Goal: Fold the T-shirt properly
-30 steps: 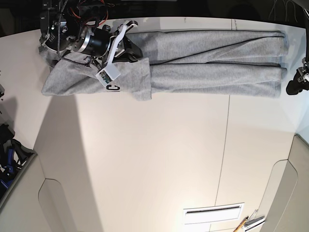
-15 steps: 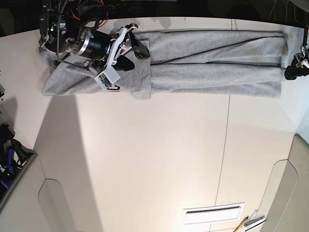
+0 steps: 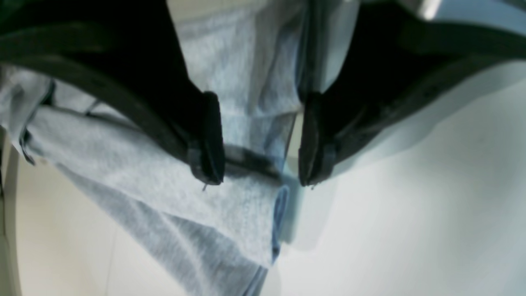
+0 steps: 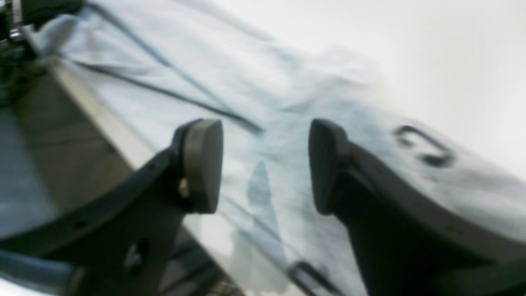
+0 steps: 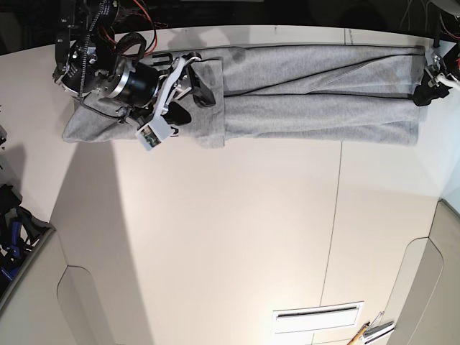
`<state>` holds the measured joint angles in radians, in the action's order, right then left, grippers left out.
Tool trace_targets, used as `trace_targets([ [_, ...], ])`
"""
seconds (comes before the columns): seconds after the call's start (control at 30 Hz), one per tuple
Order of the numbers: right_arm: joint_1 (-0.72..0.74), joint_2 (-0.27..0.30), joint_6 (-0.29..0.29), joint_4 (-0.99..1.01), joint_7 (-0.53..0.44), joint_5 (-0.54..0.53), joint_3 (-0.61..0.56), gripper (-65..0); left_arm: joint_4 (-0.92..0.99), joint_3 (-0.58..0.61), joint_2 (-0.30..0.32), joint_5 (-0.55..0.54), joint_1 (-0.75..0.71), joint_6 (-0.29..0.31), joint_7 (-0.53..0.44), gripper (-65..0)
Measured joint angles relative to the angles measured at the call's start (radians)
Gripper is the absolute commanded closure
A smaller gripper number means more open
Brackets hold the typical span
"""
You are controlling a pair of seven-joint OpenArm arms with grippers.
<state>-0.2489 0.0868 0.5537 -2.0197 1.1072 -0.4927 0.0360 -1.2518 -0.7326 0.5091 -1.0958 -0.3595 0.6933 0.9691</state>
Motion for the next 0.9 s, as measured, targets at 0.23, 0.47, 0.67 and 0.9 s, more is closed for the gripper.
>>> trace_targets([
  [0.23,0.003,-0.001,0.0,0.0,-0.033,0.038,0.181,-33.1,0.0,-0.002,-0.019,0.067,0.005,0.004,-0.072,-33.2],
  [0.47,0.003,-0.001,0.0,0.0,-0.033,-0.006,0.325,-33.1,-0.002,-0.007,-0.056,0.056,0.005,0.003,-0.065,-33.2],
  [0.67,0.003,-0.001,0.0,0.0,-0.033,-0.012,0.343,-33.1,-0.005,-0.008,-0.094,-0.002,0.005,0.011,-0.031,-33.2],
  [0.9,0.003,-0.001,0.0,0.0,-0.033,-0.012,0.343,-33.1,-0.005,-0.008,-0.093,-0.005,0.003,0.011,-0.024,-33.1],
])
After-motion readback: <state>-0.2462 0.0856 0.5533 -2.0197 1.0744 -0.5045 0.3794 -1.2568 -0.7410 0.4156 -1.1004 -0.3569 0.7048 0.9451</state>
